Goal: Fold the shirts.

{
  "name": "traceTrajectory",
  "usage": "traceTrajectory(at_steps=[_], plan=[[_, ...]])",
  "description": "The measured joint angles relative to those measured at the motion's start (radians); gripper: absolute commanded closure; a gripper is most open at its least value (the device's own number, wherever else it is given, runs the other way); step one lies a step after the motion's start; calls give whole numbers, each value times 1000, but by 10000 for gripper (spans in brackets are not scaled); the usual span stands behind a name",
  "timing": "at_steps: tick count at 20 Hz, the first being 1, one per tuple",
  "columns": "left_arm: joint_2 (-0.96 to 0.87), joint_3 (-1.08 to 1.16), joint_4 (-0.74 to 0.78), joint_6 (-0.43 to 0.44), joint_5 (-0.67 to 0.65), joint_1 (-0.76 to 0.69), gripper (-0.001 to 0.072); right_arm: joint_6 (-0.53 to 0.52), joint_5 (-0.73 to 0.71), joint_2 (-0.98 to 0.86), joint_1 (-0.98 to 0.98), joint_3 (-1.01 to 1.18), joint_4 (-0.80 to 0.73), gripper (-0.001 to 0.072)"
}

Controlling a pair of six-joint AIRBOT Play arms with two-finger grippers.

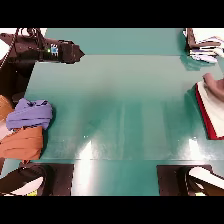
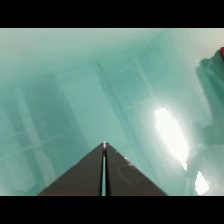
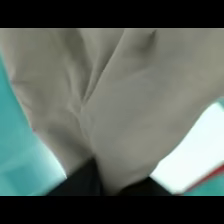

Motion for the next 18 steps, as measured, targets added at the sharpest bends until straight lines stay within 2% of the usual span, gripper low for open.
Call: traceTrajectory(at_steps=[1,7,13,15,16,17,18], plan=[[0,0,0,5,0,0,680,0,1,19,-21,-48,-1,118],[0,0,0,23,0,0,679,0,-18,112,-27,-159,45,119],[0,0,-1,26,-2,0,679,0,-52,165,289,-91,193,121],[0,0,-2,26,0,0,679,0,-67,171,435,-76,214,185],[0,0,-3,26,0,0,679,0,-80,171,508,-71,218,292],[0,0,-3,26,2,0,679,0,-91,172,573,-68,221,458],[0,0,-3,26,2,0,679,0,-106,173,634,-65,226,669]])
